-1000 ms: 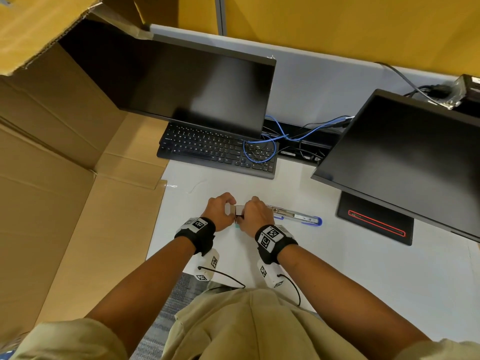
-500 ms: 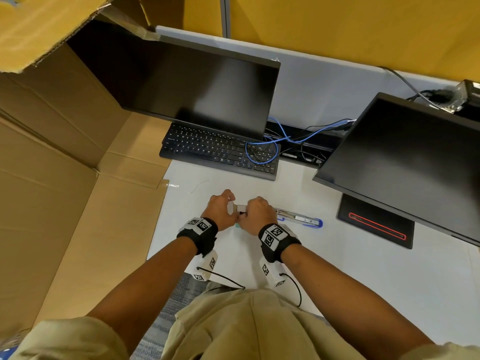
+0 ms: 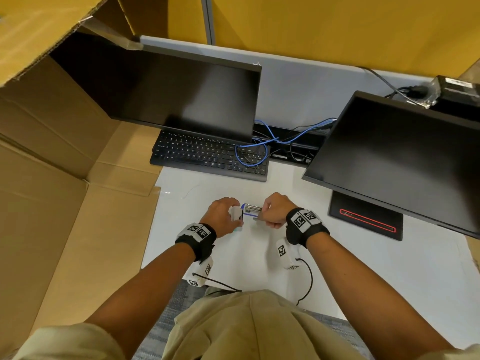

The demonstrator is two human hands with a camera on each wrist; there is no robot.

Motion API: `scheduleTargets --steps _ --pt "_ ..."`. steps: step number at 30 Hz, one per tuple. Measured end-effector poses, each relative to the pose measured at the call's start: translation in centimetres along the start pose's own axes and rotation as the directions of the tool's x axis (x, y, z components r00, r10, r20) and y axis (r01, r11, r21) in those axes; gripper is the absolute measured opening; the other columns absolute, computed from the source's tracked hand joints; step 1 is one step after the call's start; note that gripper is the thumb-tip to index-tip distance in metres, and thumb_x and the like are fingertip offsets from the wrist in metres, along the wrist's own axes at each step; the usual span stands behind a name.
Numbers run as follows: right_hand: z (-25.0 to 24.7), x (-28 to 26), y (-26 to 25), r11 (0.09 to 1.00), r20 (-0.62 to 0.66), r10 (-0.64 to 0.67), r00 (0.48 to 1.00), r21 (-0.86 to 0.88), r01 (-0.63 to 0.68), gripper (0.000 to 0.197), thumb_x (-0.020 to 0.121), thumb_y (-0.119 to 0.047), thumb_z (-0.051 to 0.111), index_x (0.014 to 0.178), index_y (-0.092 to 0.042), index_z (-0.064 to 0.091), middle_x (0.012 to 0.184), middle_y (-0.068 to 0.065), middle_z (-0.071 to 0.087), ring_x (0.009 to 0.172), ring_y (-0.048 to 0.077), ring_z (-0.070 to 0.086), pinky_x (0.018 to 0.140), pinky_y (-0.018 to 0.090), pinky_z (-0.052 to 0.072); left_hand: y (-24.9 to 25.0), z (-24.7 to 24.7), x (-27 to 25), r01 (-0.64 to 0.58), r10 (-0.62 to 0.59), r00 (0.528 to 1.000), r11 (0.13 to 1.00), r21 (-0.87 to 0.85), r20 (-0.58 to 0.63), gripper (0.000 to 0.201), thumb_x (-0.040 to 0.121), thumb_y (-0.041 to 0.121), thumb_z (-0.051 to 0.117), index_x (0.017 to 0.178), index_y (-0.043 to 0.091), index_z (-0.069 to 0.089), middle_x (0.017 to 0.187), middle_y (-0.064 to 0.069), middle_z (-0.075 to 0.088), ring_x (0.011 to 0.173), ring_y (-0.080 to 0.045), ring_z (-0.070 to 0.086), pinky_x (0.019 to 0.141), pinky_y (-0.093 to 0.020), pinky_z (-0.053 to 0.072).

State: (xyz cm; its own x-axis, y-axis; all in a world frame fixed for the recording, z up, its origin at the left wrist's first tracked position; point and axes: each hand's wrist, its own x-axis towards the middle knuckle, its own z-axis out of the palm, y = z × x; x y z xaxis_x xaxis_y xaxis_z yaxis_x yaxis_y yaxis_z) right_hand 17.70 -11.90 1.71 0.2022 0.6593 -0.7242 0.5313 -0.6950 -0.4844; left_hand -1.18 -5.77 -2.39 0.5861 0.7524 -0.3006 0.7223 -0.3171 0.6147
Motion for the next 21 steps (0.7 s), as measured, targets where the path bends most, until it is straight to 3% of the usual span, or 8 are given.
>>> scheduleTargets --steps 6,10,14,21 --pt "0.4 0.0 1.3 1.0 -0.08 0.006 0.997 -0.024 -0.008 0.029 0.073 -0.024 0.073 0.094 -0.004 0.068 0.082 0.02 0.075 0.062 0.027 0.068 0.071 0.043 0.063 0.7 0.8 0.3 -0.063 0.049 0.995 0.985 0.161 0.086 0.066 0.075 0.045 0.076 0.132 0.017 0.057 0.116 -0.007 0.06 0.105 -0.024 0.058 0.091 -0.032 0.049" --pt "0.8 0.2 2.4 0.999 -0.117 0.016 0.993 -0.038 -0.02 0.031 0.073 -0.027 0.073 0.095 -0.005 0.068 0.084 0.017 0.073 0.076 0.031 0.074 0.071 0.042 0.064 1.0 1.1 0.6 -0.06 0.043 0.994 0.982 0.18 0.098 0.068 0.077 0.047 0.074 0.135 0.018 0.055 0.118 -0.007 0.057 0.107 -0.024 0.055 0.094 -0.033 0.05" --pt "0.7 0.3 3.2 0.999 -0.15 0.033 0.988 -0.014 -0.036 0.028 0.072 -0.026 0.071 0.092 -0.007 0.069 0.085 0.016 0.073 0.076 0.03 0.073 0.07 0.04 0.064 0.6 1.0 0.6 -0.083 0.071 0.995 0.977 0.197 0.067 0.051 0.083 0.039 0.069 0.13 0.02 0.059 0.114 -0.007 0.06 0.105 -0.024 0.058 0.092 -0.032 0.051" --pt "0.8 0.6 3.7 1.0 -0.193 0.022 0.981 0.008 -0.021 0.026 0.074 -0.024 0.072 0.093 -0.006 0.069 0.09 0.014 0.072 0.08 0.03 0.071 0.07 0.036 0.062 0.6 1.2 0.6 -0.065 0.048 0.996 0.971 0.23 0.081 0.055 0.083 0.041 0.069 0.131 0.018 0.057 0.116 -0.006 0.058 0.106 -0.024 0.057 0.092 -0.031 0.052"
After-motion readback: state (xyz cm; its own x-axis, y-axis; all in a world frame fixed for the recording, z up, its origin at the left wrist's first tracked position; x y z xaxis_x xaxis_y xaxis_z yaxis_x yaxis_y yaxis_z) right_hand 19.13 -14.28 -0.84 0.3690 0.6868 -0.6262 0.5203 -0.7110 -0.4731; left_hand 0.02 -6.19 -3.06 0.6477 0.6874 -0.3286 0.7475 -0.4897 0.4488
